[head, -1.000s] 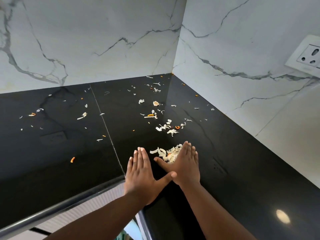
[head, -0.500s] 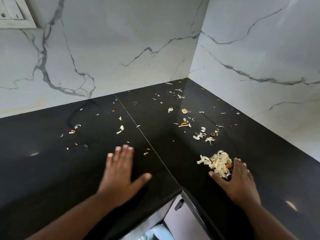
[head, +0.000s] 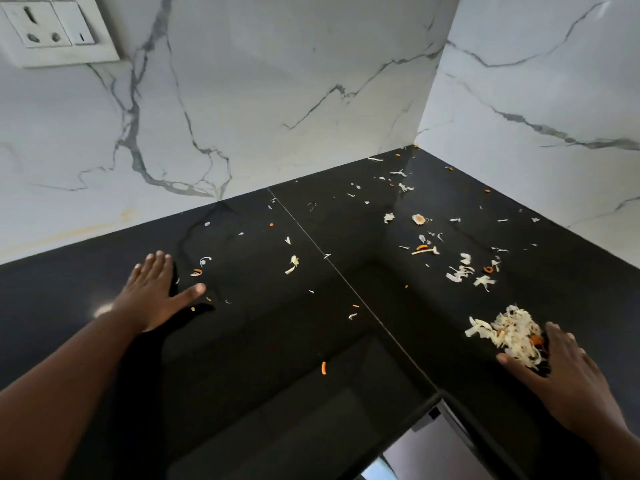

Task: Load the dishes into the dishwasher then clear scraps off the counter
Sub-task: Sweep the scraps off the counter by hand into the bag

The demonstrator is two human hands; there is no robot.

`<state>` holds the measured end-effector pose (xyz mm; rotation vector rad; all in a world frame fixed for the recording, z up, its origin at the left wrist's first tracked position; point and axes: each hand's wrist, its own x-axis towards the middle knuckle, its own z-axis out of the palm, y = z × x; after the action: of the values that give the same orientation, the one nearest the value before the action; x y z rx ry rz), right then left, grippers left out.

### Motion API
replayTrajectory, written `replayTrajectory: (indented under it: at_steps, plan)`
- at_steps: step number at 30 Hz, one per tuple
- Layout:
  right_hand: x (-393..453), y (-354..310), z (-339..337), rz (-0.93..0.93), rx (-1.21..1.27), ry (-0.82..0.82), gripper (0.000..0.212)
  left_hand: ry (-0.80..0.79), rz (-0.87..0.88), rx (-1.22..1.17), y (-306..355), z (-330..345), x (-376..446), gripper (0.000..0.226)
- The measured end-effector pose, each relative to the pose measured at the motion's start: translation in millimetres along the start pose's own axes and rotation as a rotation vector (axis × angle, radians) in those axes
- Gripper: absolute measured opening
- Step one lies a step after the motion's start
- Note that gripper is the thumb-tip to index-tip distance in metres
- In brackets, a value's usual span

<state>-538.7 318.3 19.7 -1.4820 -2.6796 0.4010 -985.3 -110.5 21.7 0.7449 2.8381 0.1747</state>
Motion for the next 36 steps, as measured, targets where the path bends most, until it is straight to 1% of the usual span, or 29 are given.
replayTrajectory:
  at_steps: [3, 7, 14, 16, 18, 20, 23, 24, 27, 28, 30, 31, 33, 34, 35, 36]
  plan:
    - [-3, -4, 0, 0.001, 0.007, 0.01, 0.129, -0.01, 0.145, 0.043, 33, 2, 11, 0.146]
    - [-1, -2, 1, 0.001, 0.009, 0.0, 0.118, -0.047, 0.381, 0.114, 87, 17, 7, 0.14]
    - [-3, -2, -1, 0.003, 0.037, 0.003, 0.115, -0.091, 0.657, 0.111, 168, 44, -37, 0.136]
    - [-4, -2, -1, 0.001, 0.038, 0.006, 0.117, -0.106, 0.699, 0.106, 190, 49, -55, 0.133]
    - [-2, -1, -1, 0.003, 0.038, 0.007, 0.122, -0.104, 0.68, 0.091, 207, 55, -70, 0.13]
    - [-2, 1, -1, 0.009, 0.04, 0.005, 0.127, -0.104, 0.629, 0.028, 221, 58, -84, 0.128]
    - [-4, 0, -2, 0.019, 0.045, -0.004, 0.122, -0.05, 0.454, -0.18, 225, 54, -105, 0.126]
    - [-4, -1, -2, 0.021, 0.045, -0.005, 0.118, -0.01, 0.397, -0.205, 219, 52, -115, 0.128]
    - [-4, -3, -3, 0.025, 0.051, -0.008, 0.112, 0.136, 0.306, -0.142, 184, 58, -141, 0.14]
    - [-5, -3, -3, 0.024, 0.048, -0.011, 0.112, 0.119, 0.276, -0.085, 169, 64, -148, 0.143]
    - [-4, -2, -1, 0.014, 0.042, -0.011, 0.112, 0.045, 0.197, 0.0, 150, 74, -157, 0.141]
    - [-3, -1, -1, 0.01, 0.04, -0.008, 0.113, 0.019, 0.162, 0.014, 149, 78, -157, 0.14]
    - [-1, 0, -2, 0.004, 0.035, -0.009, 0.115, -0.031, 0.113, -0.03, 160, 76, -154, 0.143]
    - [-1, 0, -2, 0.002, 0.03, -0.011, 0.117, -0.018, 0.099, -0.036, 170, 73, -151, 0.146]
    - [-1, 0, -1, 0.002, 0.028, -0.012, 0.121, 0.029, 0.103, -0.017, 182, 70, -144, 0.147]
    - [0, 1, 1, 0.004, 0.028, -0.012, 0.123, 0.04, 0.099, -0.042, 195, 66, -137, 0.146]
